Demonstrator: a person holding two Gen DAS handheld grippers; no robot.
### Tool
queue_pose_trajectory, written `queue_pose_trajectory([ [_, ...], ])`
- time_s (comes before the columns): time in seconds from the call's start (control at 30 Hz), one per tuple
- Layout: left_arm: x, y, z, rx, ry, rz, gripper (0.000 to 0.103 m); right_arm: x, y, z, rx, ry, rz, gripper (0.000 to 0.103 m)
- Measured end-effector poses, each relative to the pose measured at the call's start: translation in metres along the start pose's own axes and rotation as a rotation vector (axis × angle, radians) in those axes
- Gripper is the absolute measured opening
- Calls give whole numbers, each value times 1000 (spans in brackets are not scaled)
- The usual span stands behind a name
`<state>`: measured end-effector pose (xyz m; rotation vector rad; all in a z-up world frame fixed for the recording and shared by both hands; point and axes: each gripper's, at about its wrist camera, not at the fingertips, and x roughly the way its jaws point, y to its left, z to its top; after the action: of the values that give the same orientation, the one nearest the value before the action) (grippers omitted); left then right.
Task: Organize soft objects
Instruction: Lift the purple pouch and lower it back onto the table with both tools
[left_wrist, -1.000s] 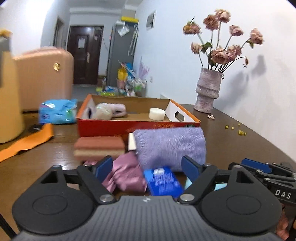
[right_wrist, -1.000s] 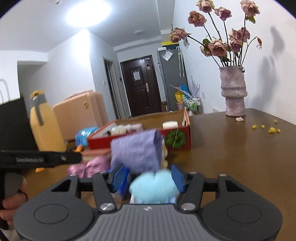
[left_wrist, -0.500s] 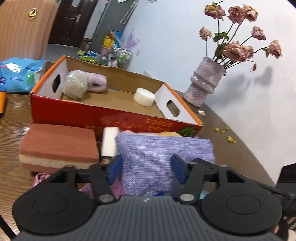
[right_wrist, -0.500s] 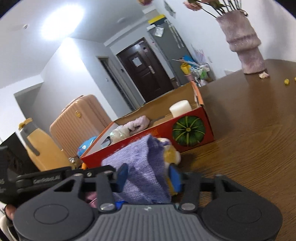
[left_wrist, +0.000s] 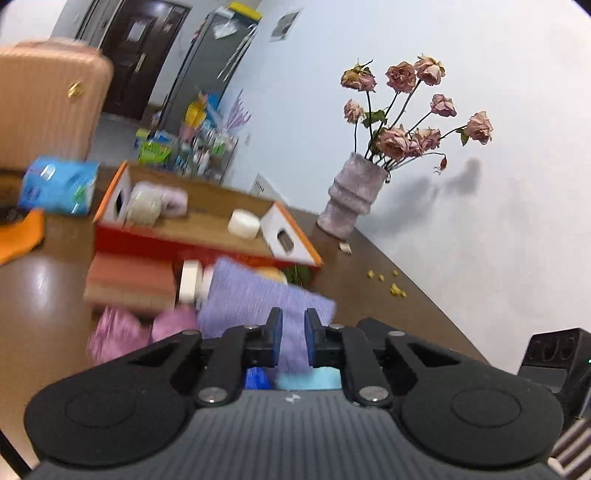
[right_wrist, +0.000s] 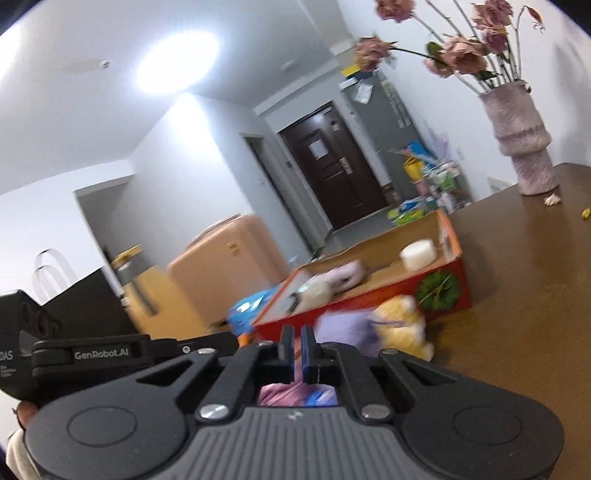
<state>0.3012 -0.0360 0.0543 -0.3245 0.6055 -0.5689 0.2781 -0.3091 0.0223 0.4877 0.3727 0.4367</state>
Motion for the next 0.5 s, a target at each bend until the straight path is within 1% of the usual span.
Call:
queue_pose_trajectory([
  [0.03, -10, 0, -9, -20, 12, -2, 14, -8, 5, -6, 17, 21, 11, 3],
  [0.1, -28, 3, -33, -62, 41, 17, 13, -21, 12, -22, 58, 80, 25, 3],
  [0.17, -40, 7, -58, -100, 72, 35, 13, -31, 17, -38, 90, 131, 15, 4],
  [0.23, -47, 11, -73, -113, 81, 52, 15, -39, 19, -50, 84, 137, -15, 6],
  [0.27, -50, 12, -78, -110, 80, 73, 16, -41, 17, -54, 81, 133, -39, 11],
  [0.33, -50, 12, -80, -81, 75, 115, 19, -41, 13, -56, 63, 111, -119, 12],
  [0.37, -50, 11, -79, -62, 63, 129, 27, -40, 12, -56, 44, 97, -145, 16],
  [0.4, -48, 10, -77, -41, 53, 147, 32, -38, 11, -57, 33, 84, -162, 27],
  [0.43, -47, 10, -73, -20, 43, 163, 37, -36, 9, -55, 29, 73, -170, 34],
  [0.47, -45, 9, -68, -1, 29, 174, 37, -34, 5, -52, 25, 62, -168, 48],
  [0.5, -43, 9, -64, 13, 20, 178, 38, -27, 2, -49, 18, 45, -167, 55],
])
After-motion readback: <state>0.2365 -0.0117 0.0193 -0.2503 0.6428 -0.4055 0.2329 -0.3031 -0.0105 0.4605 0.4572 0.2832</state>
